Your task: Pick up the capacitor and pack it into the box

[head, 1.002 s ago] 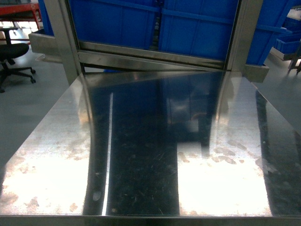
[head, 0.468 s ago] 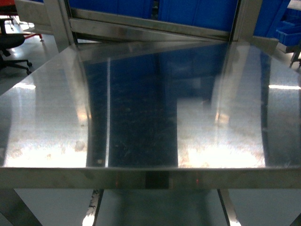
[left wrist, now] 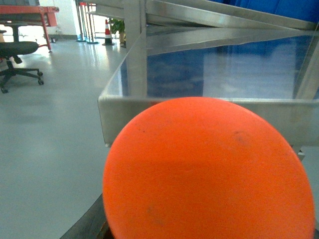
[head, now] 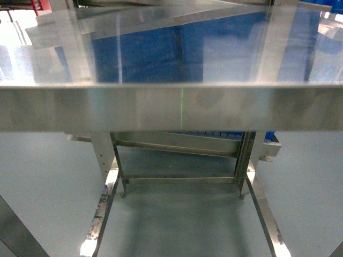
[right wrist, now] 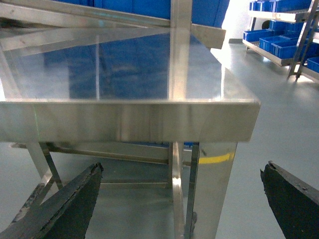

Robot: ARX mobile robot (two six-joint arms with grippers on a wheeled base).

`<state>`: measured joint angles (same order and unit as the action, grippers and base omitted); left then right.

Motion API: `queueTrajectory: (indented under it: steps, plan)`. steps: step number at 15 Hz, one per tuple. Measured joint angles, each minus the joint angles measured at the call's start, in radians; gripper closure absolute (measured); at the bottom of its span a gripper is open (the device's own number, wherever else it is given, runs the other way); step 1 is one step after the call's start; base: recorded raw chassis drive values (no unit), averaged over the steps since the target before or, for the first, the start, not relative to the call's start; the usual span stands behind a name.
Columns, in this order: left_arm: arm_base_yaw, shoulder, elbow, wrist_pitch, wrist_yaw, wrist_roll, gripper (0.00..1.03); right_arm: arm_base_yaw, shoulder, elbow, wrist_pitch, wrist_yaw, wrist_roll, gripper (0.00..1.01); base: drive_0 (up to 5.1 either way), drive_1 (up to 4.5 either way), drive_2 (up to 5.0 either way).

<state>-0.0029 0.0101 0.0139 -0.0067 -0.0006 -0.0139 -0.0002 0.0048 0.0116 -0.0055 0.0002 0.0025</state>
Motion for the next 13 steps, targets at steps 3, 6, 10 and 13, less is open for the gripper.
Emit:
queueTrajectory:
  steps: [3,6,10,13]
  plan:
    - [0.000,0.000,0.000,0.000,0.000,0.000,0.59,0.000,0.000,0.000,0.001,-0.001,-0.001,0.03,0.0,0.00,0.0]
    - [0.000,0.000,0.000,0.000,0.000,0.000,0.59,0.000,0.000,0.000,0.000,-0.001,-0.001,0.03,0.0,0.00,0.0]
    - [0.000,0.000,0.000,-0.001,0.000,0.000,0.59,0.000,0.000,0.000,-0.001,-0.001,0.000,0.03,0.0,0.00,0.0]
    - [0.000,0.000,0.000,-0.001,0.000,0.000,0.59,0.000,0.000,0.000,-0.001,0.000,0.000,0.03,0.0,0.00,0.0]
